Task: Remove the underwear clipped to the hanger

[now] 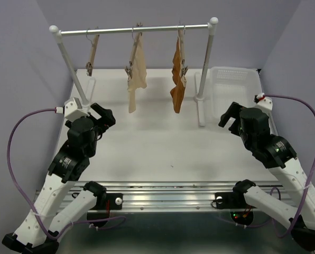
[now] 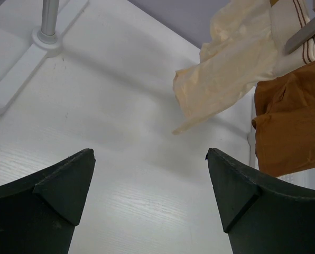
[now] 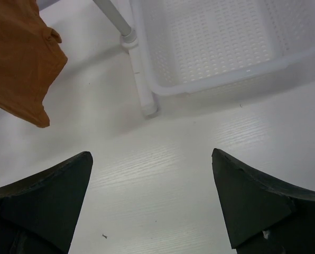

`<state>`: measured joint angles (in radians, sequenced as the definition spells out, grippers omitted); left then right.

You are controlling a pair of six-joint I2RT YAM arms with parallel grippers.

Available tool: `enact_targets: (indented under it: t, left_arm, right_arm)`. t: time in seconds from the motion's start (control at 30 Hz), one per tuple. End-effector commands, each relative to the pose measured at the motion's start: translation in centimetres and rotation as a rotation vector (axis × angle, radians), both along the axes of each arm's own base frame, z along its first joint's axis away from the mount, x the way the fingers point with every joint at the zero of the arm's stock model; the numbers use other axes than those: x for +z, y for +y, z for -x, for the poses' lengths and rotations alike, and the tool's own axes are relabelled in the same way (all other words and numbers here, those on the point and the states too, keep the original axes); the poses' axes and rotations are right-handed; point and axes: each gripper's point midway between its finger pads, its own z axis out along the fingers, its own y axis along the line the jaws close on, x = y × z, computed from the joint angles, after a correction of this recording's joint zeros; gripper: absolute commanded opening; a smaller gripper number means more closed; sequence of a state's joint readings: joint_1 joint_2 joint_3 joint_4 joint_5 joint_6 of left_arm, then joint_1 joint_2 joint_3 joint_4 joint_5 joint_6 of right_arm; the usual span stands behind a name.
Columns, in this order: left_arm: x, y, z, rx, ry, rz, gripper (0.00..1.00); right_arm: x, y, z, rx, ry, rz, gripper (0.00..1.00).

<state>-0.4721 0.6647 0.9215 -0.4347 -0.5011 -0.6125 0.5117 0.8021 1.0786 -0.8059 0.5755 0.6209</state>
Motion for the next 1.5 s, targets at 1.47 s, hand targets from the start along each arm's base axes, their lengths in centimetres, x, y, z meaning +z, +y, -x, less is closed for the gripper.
enact_targets:
  t: [1.47]
  left_arm:
    - [0.7, -1.7, -0.8, -0.067, -0.073, 0.041, 0.99]
  right_arm:
    - [17.4, 17.0, -26.8, 0.266, -0.394, 0.087, 1.00]
